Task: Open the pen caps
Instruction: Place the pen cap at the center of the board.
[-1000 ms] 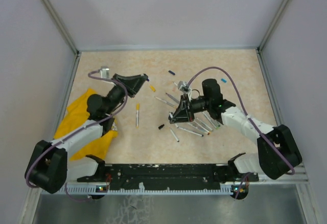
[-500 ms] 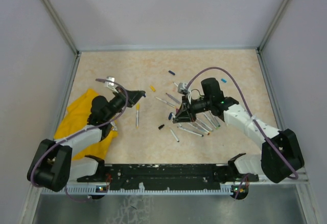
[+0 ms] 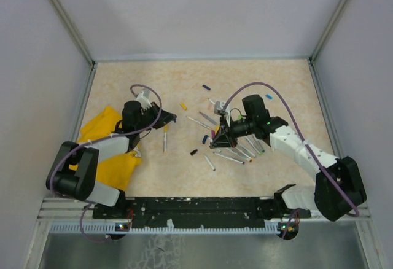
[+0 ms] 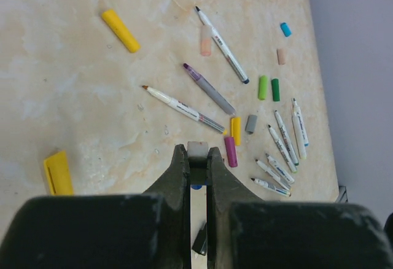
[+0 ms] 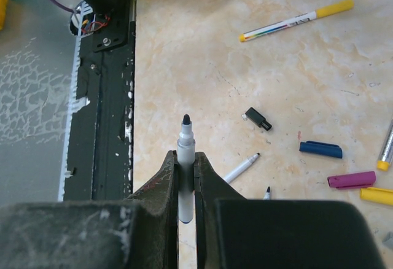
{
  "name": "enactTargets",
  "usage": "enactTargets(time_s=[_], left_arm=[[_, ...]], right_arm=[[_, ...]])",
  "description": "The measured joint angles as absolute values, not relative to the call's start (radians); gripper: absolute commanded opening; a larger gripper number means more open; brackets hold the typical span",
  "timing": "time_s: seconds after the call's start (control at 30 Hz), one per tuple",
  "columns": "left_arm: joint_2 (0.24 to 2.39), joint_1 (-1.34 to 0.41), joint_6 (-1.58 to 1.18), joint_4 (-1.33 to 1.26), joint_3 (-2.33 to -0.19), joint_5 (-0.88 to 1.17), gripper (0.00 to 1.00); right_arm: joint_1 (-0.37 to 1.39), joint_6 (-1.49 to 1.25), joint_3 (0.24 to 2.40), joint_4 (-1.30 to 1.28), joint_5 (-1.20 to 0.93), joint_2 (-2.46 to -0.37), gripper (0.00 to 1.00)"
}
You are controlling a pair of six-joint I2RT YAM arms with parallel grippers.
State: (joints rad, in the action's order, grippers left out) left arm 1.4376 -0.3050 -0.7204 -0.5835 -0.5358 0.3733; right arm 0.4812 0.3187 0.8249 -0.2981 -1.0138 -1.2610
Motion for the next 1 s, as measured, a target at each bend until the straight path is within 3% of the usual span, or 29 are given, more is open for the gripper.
enactTargets(time_s=[0.57, 1.0], left_arm=[[1.612, -0.305, -0.645, -0.249, -0.756, 0.278, 0.0], [1.662, -0.305, -0.625, -0.184, -0.807, 0.263, 0.0]], right_arm=[[0.481, 0.331, 0.825, -0.307, -1.01, -1.261, 0.0], [0.481, 0.333, 0.825, -0.307, -1.006, -1.261, 0.0]])
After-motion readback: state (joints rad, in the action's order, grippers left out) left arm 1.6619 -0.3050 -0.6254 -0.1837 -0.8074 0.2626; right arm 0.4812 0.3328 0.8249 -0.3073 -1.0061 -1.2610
